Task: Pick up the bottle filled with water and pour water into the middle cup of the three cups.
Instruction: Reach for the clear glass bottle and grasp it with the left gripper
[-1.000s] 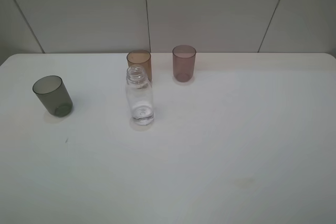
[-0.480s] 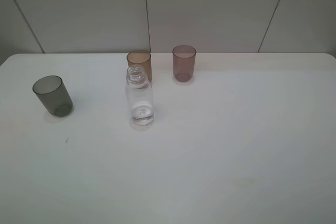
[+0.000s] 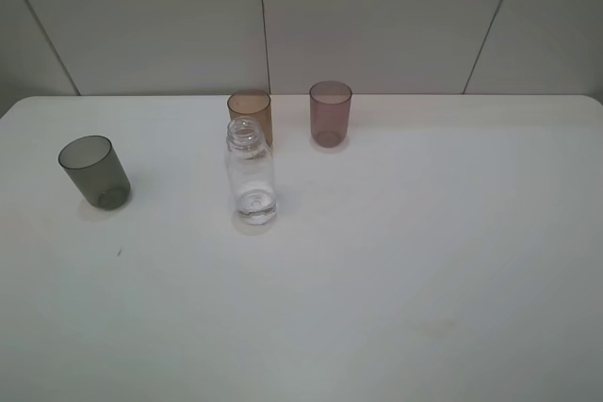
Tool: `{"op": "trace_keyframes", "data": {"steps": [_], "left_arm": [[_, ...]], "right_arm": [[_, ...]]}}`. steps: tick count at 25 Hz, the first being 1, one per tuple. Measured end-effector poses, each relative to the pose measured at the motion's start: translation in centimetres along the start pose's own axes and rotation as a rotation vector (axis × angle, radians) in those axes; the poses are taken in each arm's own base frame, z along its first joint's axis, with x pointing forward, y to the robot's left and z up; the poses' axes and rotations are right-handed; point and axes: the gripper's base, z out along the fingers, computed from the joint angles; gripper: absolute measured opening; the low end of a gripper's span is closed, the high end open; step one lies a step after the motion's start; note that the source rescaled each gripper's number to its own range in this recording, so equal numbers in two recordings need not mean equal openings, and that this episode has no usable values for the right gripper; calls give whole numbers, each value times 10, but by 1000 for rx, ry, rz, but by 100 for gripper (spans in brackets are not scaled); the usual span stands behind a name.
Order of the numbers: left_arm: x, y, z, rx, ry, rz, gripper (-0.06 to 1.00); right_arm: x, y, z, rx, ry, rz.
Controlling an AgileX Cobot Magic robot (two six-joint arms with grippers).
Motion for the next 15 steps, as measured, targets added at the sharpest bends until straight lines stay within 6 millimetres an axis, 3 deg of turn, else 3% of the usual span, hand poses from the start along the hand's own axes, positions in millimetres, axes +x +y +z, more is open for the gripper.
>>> {"op": "trace_keyframes", "data": {"steps": [15], "left_arm": [[0,2,0,66,2,49,100]], "right_arm": [[0,0,0,0,0,0]]}}
